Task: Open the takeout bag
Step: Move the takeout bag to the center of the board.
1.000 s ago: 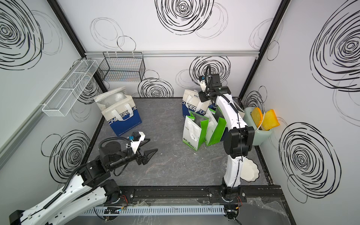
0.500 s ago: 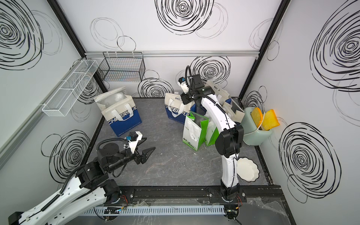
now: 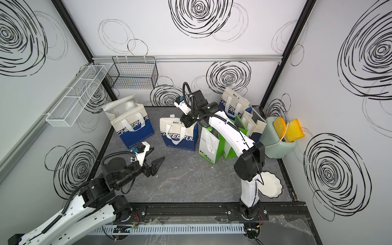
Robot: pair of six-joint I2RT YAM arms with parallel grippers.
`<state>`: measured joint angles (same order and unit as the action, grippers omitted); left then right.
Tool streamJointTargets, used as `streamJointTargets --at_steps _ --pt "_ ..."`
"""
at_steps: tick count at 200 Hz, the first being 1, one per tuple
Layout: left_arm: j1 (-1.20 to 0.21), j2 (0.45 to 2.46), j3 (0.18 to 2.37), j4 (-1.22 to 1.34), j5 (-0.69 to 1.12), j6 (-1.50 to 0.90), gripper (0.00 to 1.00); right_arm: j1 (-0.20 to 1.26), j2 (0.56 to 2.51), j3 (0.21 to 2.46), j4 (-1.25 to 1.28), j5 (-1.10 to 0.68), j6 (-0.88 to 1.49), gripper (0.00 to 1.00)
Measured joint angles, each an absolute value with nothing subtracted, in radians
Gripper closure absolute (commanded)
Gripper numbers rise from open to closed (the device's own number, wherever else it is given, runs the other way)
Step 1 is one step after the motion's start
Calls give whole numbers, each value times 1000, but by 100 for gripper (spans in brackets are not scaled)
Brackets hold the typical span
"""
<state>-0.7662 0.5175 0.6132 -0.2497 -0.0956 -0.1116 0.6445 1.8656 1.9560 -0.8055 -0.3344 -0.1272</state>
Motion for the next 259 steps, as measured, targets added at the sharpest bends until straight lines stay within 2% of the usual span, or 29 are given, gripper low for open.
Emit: streamJointTargets --at_steps 27,54,90,125,177,225,243,259 --pt "-766 502 614 -265 -115 -112 18 680 1767 1847 -824 -354 -118 100" --pt "-766 491 622 -292 -132 -128 10 708 1667 1734 -839 -395 -107 100" --pt "-766 427 620 -290 -128 -186 7 733 1546 1612 -838 -457 -97 100" --pt "-766 331 550 -235 -79 -270 7 734 1461 1522 -830 -531 -93 100" --pt "-777 242 415 -207 -53 -358 6 734 1451 1491 -818 -582 -101 100" --pt "-784 229 324 -97 -19 -416 13 733 1398 1414 -761 -607 -91 100" --pt "-783 242 293 -78 -7 -439 16 733 1375 1398 -759 -606 -88 92" --pt "-782 247 278 -69 0 -453 20 731 1364 1398 -741 -616 -84 78"
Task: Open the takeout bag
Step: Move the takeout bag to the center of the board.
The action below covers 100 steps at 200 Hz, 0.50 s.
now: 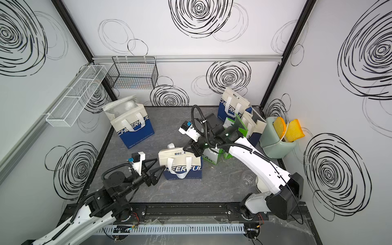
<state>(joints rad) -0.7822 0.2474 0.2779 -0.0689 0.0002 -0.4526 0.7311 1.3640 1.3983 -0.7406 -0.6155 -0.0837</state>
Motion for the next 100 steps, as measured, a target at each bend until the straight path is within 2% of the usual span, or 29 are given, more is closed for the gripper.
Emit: streamJointTargets --at_steps 28,58,67,80,100 --pt "-760 255 247 -2 36 -482 34 730 1316 1399 -673 -627 -80 57" --pt "-731 298 200 78 108 -530 41 730 1277 1399 -639 -621 -79 52" --pt "-731 306 194 85 121 -540 48 730 1271 1398 -628 -615 -81 51" --pt "-730 308 188 96 139 -552 64 740 1256 1389 -602 -593 -93 52" --pt "-730 294 179 125 169 -564 73 827 1213 1337 -538 -488 -157 46"
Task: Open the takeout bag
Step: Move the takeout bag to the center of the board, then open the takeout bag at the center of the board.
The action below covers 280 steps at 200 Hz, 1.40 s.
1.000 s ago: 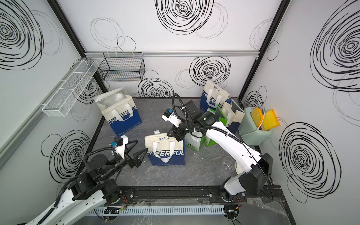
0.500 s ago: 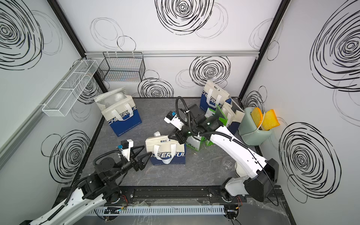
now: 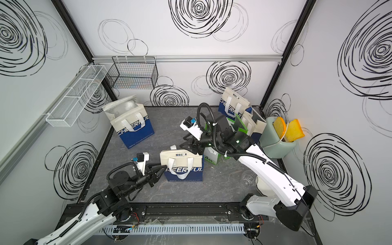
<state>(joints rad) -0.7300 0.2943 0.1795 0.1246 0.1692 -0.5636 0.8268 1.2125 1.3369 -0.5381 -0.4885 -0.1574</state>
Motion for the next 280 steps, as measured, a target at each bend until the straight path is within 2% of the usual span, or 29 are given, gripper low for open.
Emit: streamJointTargets --at_steps 6,17,27,39,71,101,156,180,185,280 --pt "-730 287 173 141 176 -568 74 878 1192 1305 -513 -450 -187 46" --pt "-729 279 158 161 187 -581 84 966 1155 1243 -469 -389 -239 45" --pt "-728 278 146 175 194 -586 86 1028 1126 1190 -430 -350 -286 45" --pt "-729 279 140 189 207 -592 91 1058 1103 1144 -390 -311 -335 44" --pt "-745 310 138 221 237 -599 95 1110 1093 1069 -297 -192 -455 41" --pt "-765 328 138 245 251 -602 95 1199 1124 1052 -239 -75 -555 38" --pt "-776 306 130 241 250 -603 95 1316 1184 991 -107 138 -682 37" --pt "-779 300 126 241 247 -603 95 1341 1221 970 -66 221 -721 39" --pt "-779 300 125 241 247 -603 100 1344 1229 967 -58 239 -729 39" --pt "-791 298 125 235 216 -602 100 1377 1322 962 63 508 -856 44"
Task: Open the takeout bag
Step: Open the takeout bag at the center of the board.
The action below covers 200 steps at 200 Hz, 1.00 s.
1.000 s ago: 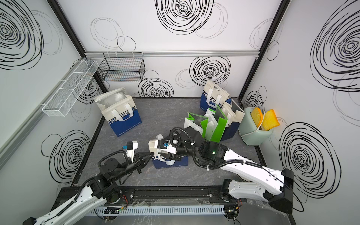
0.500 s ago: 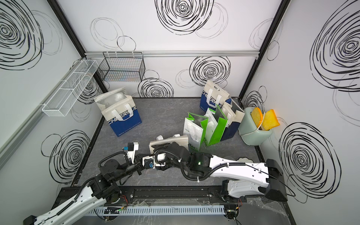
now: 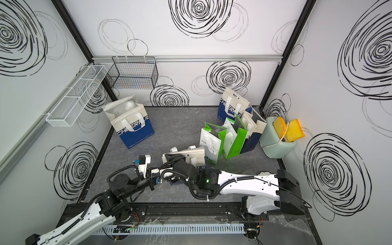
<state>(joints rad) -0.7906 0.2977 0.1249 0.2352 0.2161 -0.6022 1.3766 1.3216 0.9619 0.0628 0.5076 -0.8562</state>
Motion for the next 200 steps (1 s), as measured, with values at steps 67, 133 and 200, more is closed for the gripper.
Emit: streamJointTargets --at_steps 67,133,200 --pt "-794 298 125 233 195 -602 100 1392 1348 953 136 601 -909 54" --pt "-801 298 125 234 182 -602 100 1395 1349 942 171 636 -929 63" --pt "-806 298 125 234 174 -602 100 1396 1343 931 184 630 -915 74"
